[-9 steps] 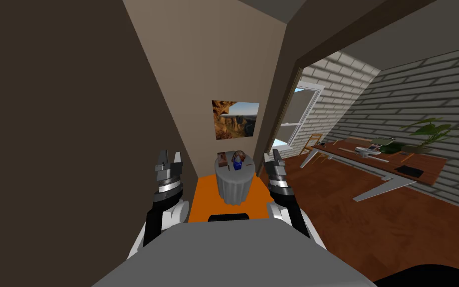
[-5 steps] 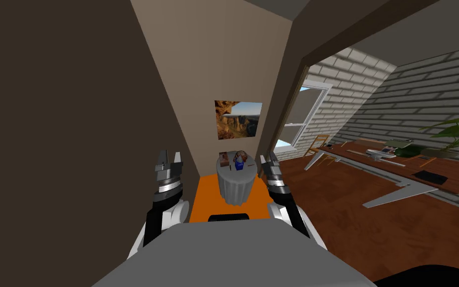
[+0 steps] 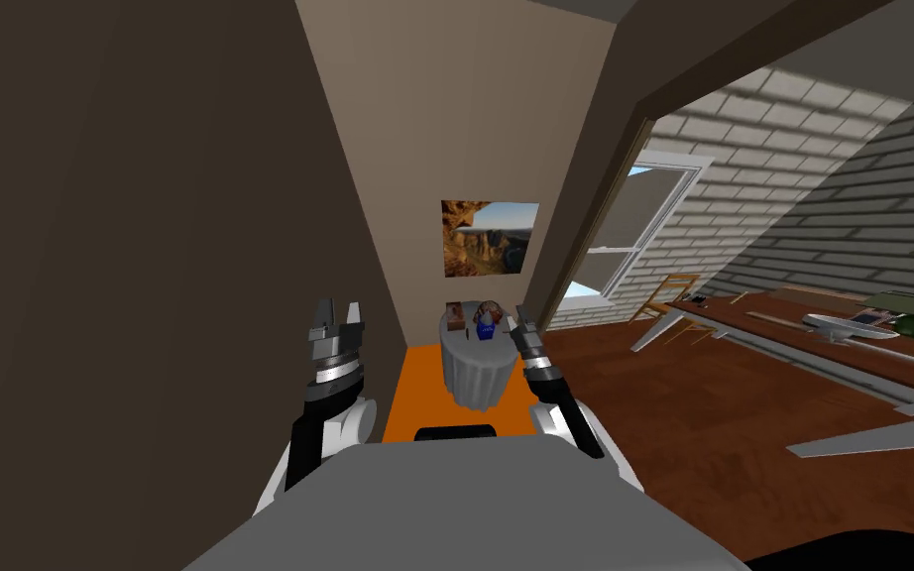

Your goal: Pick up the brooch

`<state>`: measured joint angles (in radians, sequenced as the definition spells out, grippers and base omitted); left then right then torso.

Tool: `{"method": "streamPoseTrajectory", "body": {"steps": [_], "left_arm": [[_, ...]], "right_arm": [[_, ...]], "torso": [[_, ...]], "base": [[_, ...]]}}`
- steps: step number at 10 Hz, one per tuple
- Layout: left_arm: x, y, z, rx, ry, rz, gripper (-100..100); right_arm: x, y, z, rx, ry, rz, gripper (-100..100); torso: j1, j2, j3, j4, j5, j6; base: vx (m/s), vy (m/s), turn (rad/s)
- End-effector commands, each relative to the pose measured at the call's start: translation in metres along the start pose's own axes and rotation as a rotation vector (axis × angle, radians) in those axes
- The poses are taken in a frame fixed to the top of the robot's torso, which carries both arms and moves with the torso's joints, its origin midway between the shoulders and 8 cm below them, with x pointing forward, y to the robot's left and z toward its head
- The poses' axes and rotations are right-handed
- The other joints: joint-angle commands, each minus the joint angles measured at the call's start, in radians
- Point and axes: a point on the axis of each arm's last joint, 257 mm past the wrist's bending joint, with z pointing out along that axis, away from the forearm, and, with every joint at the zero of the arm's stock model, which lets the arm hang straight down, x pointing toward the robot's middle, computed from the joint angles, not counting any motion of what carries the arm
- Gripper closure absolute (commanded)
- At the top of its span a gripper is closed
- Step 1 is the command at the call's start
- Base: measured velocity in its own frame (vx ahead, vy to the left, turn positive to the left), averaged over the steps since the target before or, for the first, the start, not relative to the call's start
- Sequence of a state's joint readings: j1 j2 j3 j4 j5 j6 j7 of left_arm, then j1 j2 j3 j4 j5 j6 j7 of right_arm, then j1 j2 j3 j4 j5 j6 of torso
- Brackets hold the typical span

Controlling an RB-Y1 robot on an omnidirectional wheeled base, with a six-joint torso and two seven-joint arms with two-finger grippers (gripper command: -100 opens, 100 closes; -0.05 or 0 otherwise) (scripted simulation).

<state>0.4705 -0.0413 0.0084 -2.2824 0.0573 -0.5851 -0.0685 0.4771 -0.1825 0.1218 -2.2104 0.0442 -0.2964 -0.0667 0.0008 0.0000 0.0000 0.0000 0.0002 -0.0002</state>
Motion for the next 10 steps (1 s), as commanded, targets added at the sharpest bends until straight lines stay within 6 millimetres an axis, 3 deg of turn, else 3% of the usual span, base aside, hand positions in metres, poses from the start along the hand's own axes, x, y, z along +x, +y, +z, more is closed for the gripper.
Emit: {"method": "streamPoseTrajectory", "body": {"steps": [1,2,6,10], "left_arm": [[0.000,0.000,0.000,0.000,0.000,0.000,0],[0.000,0.000,0.000,0.000,0.000,0.000,0],[0.000,0.000,0.000,0.000,0.000,0.000,0],[0.000,0.000,0.000,0.000,0.000,0.000,0]], "right_arm": [[0.010,-0.024,0.000,0.061,0.036,-0.011,-100],[0.010,-0.024,0.000,0.061,0.036,-0.011,-100],[0.029,-0.090,-0.008,0.224,0.133,-0.051,-100],[0.041,-0.162,-0.028,0.406,0.243,-0.127,-100]], "torso": [[0.000,0.000,0.000,0.000,0.000,0.000],[0.000,0.000,0.000,0.000,0.000,0.000],[0.000,0.000,0.000,0.000,0.000,0.000],[0.001,0.000,0.000,0.000,0.000,0.000]], "base": [[-0.008,0.020,0.217],[-0.003,0.011,0.082],[-0.004,0.018,0.229],[-0.003,0.025,0.279]]}}
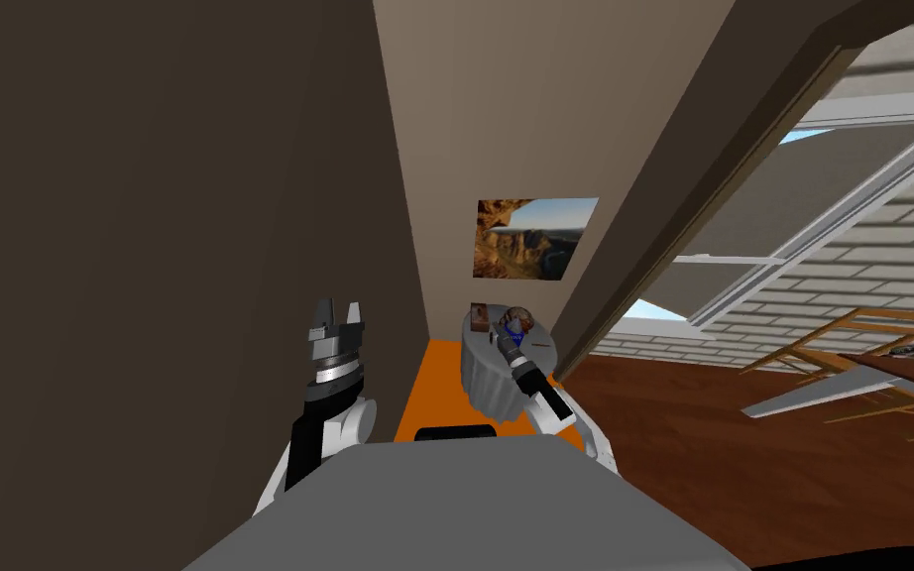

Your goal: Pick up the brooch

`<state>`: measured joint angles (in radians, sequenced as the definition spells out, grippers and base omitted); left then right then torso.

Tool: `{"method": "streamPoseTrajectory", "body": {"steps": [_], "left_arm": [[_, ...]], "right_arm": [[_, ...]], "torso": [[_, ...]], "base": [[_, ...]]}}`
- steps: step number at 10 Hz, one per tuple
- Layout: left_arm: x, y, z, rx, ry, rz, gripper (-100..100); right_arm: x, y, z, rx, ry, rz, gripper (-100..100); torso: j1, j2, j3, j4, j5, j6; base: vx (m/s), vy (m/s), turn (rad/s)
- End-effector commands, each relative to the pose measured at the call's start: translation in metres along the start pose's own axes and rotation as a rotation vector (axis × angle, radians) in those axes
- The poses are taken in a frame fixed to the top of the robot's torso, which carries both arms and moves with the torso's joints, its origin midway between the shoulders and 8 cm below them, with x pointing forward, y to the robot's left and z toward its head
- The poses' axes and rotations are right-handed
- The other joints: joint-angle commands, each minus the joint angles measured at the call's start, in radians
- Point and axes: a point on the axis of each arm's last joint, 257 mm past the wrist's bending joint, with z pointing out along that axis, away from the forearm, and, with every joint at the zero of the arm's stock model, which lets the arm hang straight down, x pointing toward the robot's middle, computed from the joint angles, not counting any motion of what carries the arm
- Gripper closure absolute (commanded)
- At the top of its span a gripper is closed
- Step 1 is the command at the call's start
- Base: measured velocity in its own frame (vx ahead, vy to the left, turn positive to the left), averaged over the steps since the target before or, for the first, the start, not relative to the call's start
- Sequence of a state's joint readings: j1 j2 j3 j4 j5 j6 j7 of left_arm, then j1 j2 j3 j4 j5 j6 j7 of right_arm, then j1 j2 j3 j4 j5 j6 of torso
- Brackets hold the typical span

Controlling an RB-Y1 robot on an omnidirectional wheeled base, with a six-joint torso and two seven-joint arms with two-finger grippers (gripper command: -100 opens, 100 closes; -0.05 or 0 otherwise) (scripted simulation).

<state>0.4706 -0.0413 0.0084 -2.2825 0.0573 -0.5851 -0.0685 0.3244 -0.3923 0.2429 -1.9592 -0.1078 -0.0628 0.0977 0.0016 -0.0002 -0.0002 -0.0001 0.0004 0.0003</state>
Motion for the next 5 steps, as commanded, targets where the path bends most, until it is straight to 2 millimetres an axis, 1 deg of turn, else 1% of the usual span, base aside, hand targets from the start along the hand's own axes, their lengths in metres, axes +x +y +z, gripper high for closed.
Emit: {"method": "streamPoseTrajectory", "body": {"steps": [1,2,3,4,5], "left_arm": [[0.000,0.000,0.000,0.000,0.000,0.000,0],[0.000,0.000,0.000,0.000,0.000,0.000,0],[0.000,0.000,0.000,0.000,0.000,0.000,0],[0.000,0.000,0.000,0.000,0.000,0.000,0],[0.000,0.000,0.000,0.000,0.000,0.000,0]], "right_arm": [[0.006,-0.034,-0.005,0.081,0.043,-0.037,-100],[0.005,-0.041,-0.006,0.094,0.044,-0.041,-100],[0.007,-0.062,-0.007,0.149,0.070,-0.068,-100],[0.006,-0.063,-0.007,0.149,0.070,-0.068,-100],[0.007,-0.083,-0.009,0.202,0.095,-0.098,-100]], "torso": [[0.000,0.000,0.000,0.000,0.000,0.000],[0.000,0.000,0.000,0.000,0.000,0.000],[-0.001,0.001,0.000,0.000,0.000,0.001],[-0.001,0.001,0.000,0.000,0.000,0.000],[-0.001,0.001,0.000,0.000,0.000,0.001]], "base": [[-0.005,0.030,0.272],[-0.003,0.013,0.083],[-0.003,0.016,0.181],[-0.001,0.008,0.100],[0.000,0.016,0.204]]}}
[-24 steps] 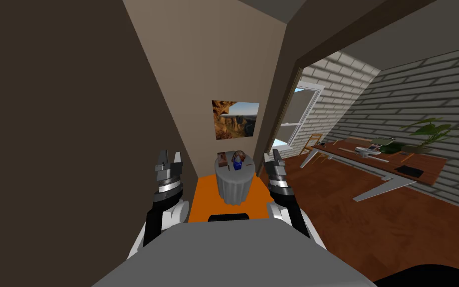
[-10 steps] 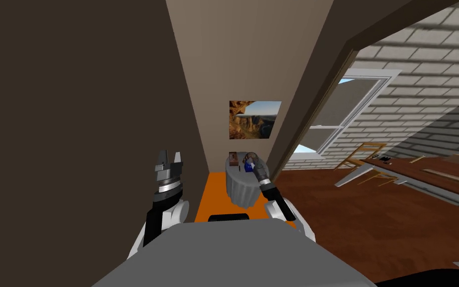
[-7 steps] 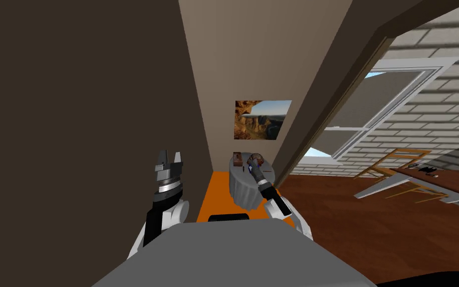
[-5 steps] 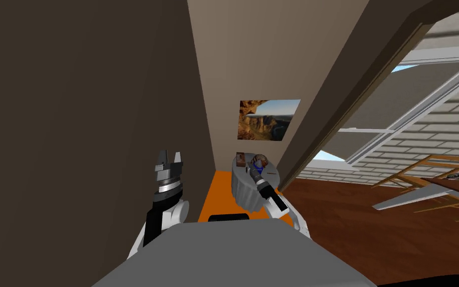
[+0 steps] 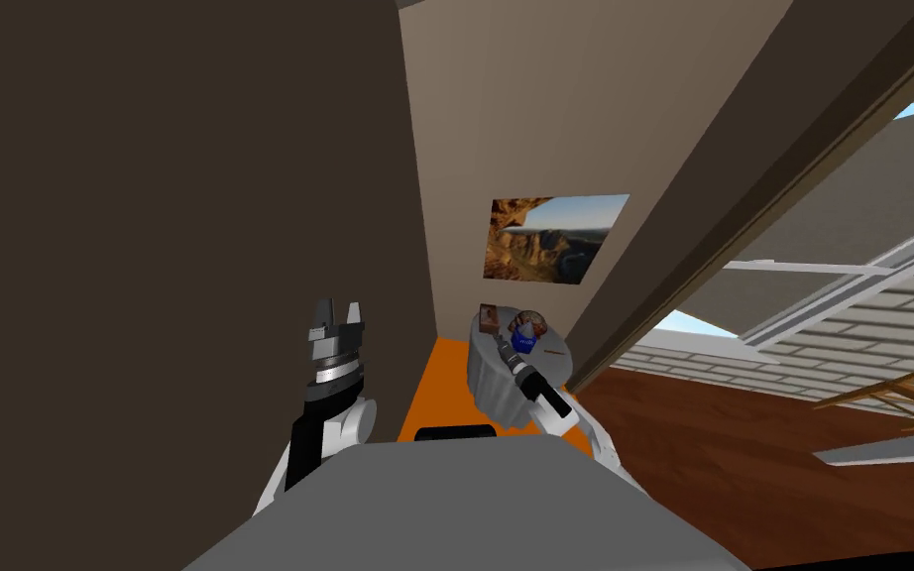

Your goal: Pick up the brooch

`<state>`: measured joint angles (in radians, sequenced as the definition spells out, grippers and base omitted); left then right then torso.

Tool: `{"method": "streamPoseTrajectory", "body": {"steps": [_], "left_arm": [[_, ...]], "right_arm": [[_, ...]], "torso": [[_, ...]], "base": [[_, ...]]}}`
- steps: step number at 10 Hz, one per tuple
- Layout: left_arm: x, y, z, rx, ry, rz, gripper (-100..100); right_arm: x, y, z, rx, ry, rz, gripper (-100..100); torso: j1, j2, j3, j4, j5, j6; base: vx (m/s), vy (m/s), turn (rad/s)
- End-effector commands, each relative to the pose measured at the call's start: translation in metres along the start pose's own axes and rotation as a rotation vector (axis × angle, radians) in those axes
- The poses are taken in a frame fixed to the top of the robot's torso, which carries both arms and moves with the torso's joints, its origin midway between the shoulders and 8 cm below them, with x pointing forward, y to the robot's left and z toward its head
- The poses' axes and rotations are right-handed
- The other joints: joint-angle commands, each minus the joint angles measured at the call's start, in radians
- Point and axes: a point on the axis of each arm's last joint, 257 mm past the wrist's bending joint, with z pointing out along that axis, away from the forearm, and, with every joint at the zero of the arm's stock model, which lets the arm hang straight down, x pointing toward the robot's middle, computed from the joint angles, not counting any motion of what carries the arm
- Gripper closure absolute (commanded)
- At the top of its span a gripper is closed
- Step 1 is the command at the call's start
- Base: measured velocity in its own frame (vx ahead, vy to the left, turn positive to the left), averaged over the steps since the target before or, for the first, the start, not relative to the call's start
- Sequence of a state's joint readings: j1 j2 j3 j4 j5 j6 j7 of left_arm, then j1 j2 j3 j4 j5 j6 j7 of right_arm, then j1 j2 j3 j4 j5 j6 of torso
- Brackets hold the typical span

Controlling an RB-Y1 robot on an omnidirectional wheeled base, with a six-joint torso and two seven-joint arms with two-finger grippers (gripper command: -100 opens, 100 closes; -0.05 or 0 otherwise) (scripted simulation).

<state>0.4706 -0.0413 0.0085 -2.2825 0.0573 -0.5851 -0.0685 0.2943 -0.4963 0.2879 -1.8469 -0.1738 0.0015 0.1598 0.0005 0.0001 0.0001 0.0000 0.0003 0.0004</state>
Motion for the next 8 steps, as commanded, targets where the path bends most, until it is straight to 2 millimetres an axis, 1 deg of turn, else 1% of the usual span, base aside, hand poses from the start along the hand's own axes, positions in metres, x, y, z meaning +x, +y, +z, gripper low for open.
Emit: {"method": "streamPoseTrajectory", "body": {"steps": [1,2,3,4,5,6,7,8], "left_arm": [[0.000,0.000,0.000,0.000,0.000,0.000,0],[0.000,0.000,0.000,0.000,0.000,0.000,0],[0.000,0.000,0.000,0.000,0.000,0.000,0],[0.000,0.000,0.000,0.000,0.000,0.000,0],[0.000,0.000,0.000,0.000,0.000,0.000,0],[0.000,0.000,0.000,0.000,0.000,0.000,0],[0.000,0.000,0.000,0.000,0.000,0.000,0],[0.000,0.000,0.000,0.000,0.000,0.000,0]], "right_arm": [[0.003,-0.027,0.005,0.074,0.036,-0.046,-100],[0.002,-0.035,0.004,0.090,0.036,-0.046,-100],[0.001,-0.052,0.004,0.136,0.058,-0.078,-100],[0.001,-0.059,0.003,0.150,0.058,-0.079,-100],[-0.002,-0.080,0.001,0.206,0.078,-0.113,-100],[-0.003,-0.083,0.000,0.212,0.078,-0.113,-100],[-0.008,-0.107,-0.004,0.274,0.097,-0.147,-100],[-0.008,-0.107,-0.004,0.274,0.097,-0.147,-100]], "torso": [[0.000,0.000,0.000,0.000,0.000,0.000],[0.001,0.000,0.000,0.000,0.000,0.000],[0.000,0.000,0.000,0.000,0.000,0.001],[0.001,0.000,0.000,0.000,0.000,0.000],[0.000,0.000,0.000,0.000,0.000,0.001],[0.000,0.000,0.000,0.000,0.000,0.000],[0.000,0.000,0.000,0.000,0.000,0.001],[0.000,0.000,0.000,0.000,0.000,0.000]], "base": [[-0.002,0.022,0.277],[0.000,0.013,0.095],[-0.001,0.018,0.192],[0.001,0.010,0.099],[0.001,0.015,0.196],[0.002,0.008,0.098],[0.000,0.017,0.191],[0.001,0.010,0.092]]}}
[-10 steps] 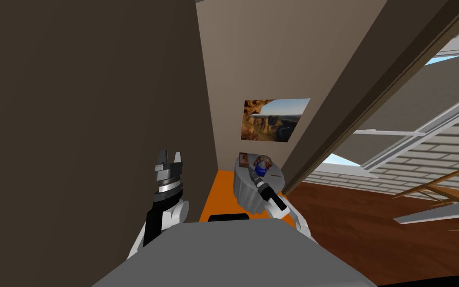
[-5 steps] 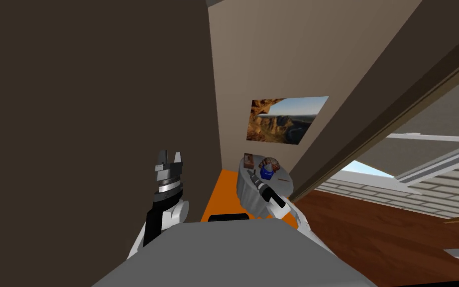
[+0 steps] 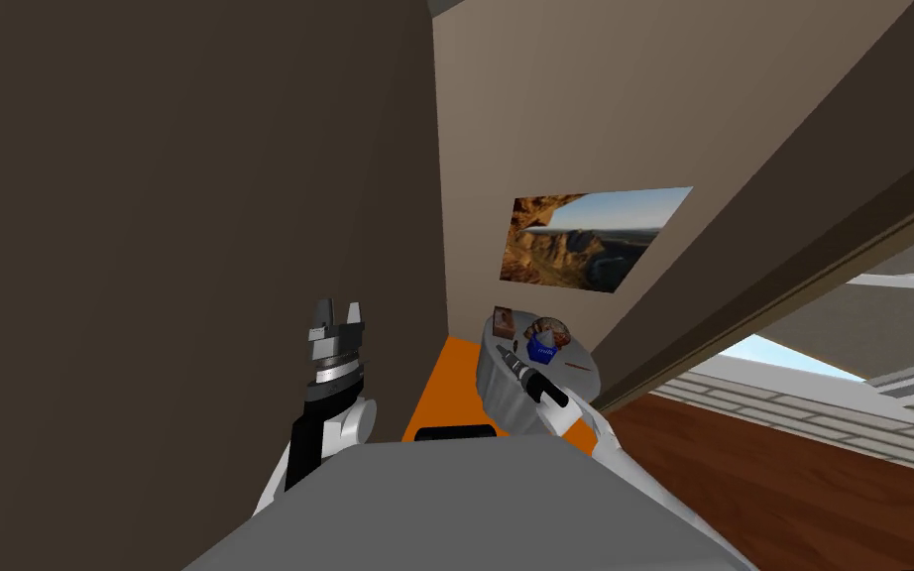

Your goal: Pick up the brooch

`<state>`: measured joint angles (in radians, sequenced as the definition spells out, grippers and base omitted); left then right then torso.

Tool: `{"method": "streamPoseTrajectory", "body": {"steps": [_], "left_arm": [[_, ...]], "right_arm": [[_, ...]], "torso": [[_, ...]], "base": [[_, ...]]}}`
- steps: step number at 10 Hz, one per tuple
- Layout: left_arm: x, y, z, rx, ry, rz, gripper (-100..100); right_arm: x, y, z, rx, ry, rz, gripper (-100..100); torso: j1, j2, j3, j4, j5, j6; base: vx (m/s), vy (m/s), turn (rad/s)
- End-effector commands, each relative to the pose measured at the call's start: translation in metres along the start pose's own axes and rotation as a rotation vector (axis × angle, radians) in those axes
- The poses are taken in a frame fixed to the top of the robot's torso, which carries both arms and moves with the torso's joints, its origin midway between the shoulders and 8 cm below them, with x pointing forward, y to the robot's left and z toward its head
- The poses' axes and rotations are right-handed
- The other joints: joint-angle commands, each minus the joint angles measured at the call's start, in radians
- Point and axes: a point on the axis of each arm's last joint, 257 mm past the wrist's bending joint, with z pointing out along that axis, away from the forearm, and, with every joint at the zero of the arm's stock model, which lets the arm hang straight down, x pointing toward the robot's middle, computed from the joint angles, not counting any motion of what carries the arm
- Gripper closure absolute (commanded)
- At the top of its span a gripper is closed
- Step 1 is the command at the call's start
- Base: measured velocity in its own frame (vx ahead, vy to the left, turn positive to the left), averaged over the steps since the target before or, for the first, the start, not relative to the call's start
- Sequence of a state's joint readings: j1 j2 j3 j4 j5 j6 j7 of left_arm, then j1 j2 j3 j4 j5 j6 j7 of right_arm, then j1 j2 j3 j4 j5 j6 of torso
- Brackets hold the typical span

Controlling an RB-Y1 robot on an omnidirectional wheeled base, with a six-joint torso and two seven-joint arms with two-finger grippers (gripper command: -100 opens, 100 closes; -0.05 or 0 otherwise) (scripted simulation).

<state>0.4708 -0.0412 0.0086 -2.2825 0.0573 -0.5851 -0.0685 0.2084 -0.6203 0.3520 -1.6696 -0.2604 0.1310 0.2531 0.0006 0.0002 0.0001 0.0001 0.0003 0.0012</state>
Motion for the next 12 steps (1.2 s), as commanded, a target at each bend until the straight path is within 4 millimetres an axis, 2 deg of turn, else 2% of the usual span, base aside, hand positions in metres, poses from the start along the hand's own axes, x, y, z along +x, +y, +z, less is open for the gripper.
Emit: {"method": "streamPoseTrajectory", "body": {"steps": [1,2,3,4,5,6,8,9,11,12], "left_arm": [[0.000,0.000,0.000,0.000,0.000,0.000,0],[0.000,0.000,0.000,0.000,0.000,0.000,0],[0.000,0.000,0.000,0.000,0.000,0.000,0],[0.000,0.000,0.000,0.000,0.000,0.000,0],[0.000,0.000,0.000,0.000,0.000,0.000,0],[0.000,0.000,0.000,0.000,0.000,0.000,0],[0.000,0.000,0.000,0.000,0.000,0.000,0],[0.000,0.000,0.000,0.000,0.000,0.000,0],[0.000,0.000,0.000,0.000,0.000,0.000,0],[0.000,0.000,0.000,0.000,0.000,0.000,0]], "right_arm": [[-0.004,-0.026,0.003,0.067,0.019,-0.040,-100],[-0.004,-0.030,0.002,0.074,0.019,-0.040,-100],[-0.010,-0.052,0.002,0.133,0.033,-0.074,-100],[-0.010,-0.055,0.002,0.138,0.033,-0.074,-100],[-0.017,-0.077,-0.001,0.197,0.045,-0.108,-100],[-0.017,-0.080,-0.001,0.201,0.045,-0.108,-100],[-0.037,-0.121,-0.009,0.316,0.064,-0.172,-100],[-0.037,-0.126,-0.010,0.325,0.063,-0.171,-100],[-0.062,-0.164,-0.023,0.435,0.075,-0.229,-100],[-0.063,-0.168,-0.024,0.445,0.074,-0.228,-100]], "torso": [[0.000,0.000,0.000,0.000,0.000,0.000],[0.000,0.000,0.000,0.000,0.000,-0.001],[0.000,0.000,0.000,0.000,0.000,0.000],[0.000,0.000,0.000,0.000,0.000,0.000],[0.000,0.000,0.000,0.000,0.000,0.000],[0.000,0.000,0.000,0.000,0.000,-0.001],[0.000,0.000,0.000,0.000,0.000,0.000],[0.001,0.000,0.000,0.000,0.000,0.000],[0.000,0.000,0.000,0.000,0.000,0.000],[0.001,0.000,0.000,0.000,0.000,0.000]], "base": [[0.002,0.016,0.188],[0.002,0.008,0.098],[-0.001,0.017,0.189],[0.001,0.009,0.088],[0.001,0.015,0.204],[0.002,0.008,0.077],[0.003,0.019,0.217],[0.002,0.011,0.093],[0.002,0.020,0.195],[0.007,0.009,0.097]]}}
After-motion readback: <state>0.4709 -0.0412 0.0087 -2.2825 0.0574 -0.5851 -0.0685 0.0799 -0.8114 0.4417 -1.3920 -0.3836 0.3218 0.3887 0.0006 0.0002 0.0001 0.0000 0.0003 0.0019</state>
